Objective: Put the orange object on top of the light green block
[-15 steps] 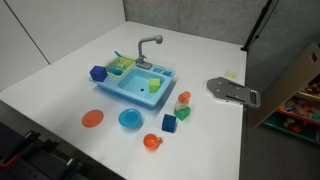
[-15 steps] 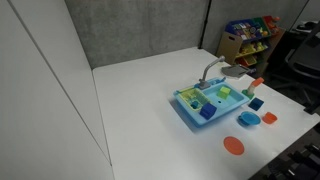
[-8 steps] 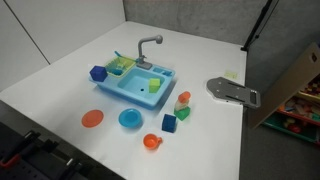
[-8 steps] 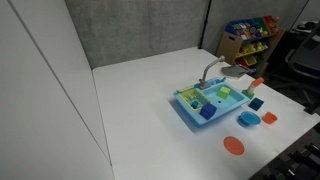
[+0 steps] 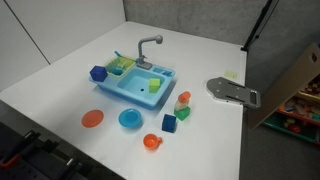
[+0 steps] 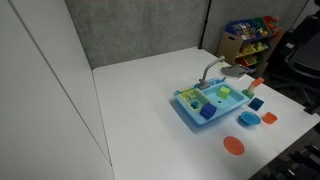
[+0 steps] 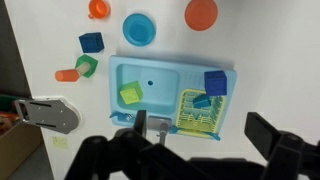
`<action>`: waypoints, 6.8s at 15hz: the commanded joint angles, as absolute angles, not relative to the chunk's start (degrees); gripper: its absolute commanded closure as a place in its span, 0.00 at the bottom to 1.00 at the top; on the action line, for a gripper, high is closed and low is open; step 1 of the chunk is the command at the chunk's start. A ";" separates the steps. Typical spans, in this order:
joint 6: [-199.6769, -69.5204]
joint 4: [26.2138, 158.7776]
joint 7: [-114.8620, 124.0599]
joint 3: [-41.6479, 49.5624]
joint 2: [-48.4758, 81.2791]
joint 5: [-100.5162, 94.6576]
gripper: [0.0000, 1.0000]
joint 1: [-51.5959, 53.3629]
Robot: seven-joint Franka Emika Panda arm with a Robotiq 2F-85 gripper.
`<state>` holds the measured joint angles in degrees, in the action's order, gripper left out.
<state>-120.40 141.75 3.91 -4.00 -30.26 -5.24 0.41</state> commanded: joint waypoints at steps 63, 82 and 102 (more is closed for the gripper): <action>-149.08 113.25 8.59 12.59 29.70 8.79 0.00 -17.06; -150.95 109.39 9.20 11.52 36.41 13.41 0.00 -18.85; -151.01 112.32 7.91 9.21 28.42 13.75 0.86 -17.36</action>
